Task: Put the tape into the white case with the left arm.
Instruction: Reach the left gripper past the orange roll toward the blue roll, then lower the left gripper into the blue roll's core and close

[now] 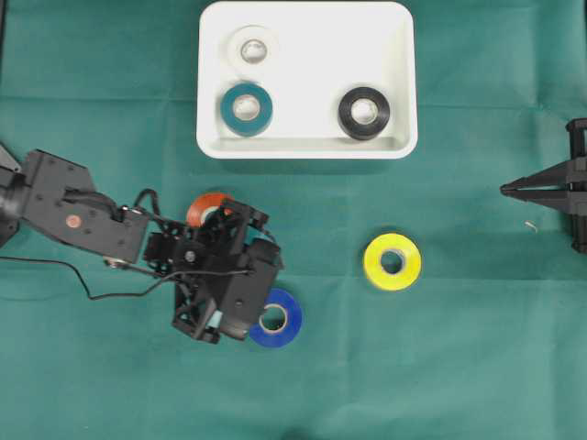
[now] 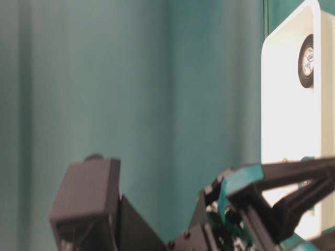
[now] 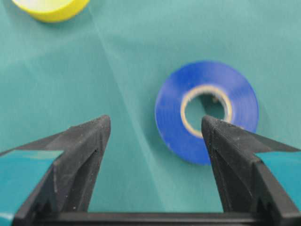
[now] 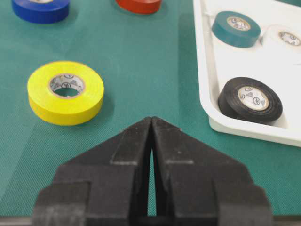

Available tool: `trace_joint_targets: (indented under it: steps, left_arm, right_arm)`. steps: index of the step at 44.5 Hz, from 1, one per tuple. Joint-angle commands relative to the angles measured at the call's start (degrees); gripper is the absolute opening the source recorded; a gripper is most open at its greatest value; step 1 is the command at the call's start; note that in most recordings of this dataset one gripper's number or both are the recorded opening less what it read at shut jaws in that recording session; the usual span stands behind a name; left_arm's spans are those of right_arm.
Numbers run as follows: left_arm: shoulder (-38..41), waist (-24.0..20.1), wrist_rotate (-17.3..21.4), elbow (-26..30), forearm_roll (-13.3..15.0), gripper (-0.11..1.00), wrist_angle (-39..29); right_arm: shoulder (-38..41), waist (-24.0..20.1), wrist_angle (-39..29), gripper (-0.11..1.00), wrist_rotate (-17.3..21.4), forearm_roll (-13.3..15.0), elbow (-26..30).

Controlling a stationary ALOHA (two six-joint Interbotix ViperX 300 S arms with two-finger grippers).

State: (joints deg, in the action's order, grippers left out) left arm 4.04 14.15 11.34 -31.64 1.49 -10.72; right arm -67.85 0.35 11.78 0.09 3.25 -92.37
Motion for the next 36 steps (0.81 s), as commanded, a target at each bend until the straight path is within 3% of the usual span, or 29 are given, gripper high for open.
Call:
trace_joint_targets:
  steps: [1,16,36]
  left_arm:
    - [0.44,0.18,0.0,2.72,0.09,0.77,0.0]
    - [4.92,1.41,-0.09,6.59,0.09,0.77,-0.53]
    - [8.79,1.49,0.0,7.21,0.0,0.77,-1.23]
  right_arm:
    - [0.35,0.09,0.62,-0.09,0.0,0.09,0.35]
    - [0.35,0.0,0.62,-0.09,0.0,0.0,0.35]
    - [0.35,0.0,0.62,-0.09,0.0,0.09,0.35]
